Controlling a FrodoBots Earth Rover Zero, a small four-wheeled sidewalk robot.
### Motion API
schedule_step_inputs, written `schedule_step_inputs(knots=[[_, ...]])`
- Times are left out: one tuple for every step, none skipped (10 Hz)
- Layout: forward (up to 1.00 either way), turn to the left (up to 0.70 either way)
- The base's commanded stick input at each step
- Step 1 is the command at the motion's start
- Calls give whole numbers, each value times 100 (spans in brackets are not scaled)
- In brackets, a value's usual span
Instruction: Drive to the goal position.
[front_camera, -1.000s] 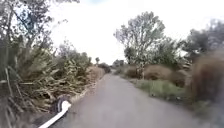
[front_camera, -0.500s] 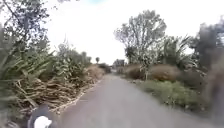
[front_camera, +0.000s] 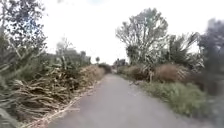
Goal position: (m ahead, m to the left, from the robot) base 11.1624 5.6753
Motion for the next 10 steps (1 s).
schedule_step_inputs(knots=[[100, 0], [100, 0], [100, 0], [100, 0], [100, 0], [100, 0], [100, 0], [100, 0], [100, 0], [100, 0]])
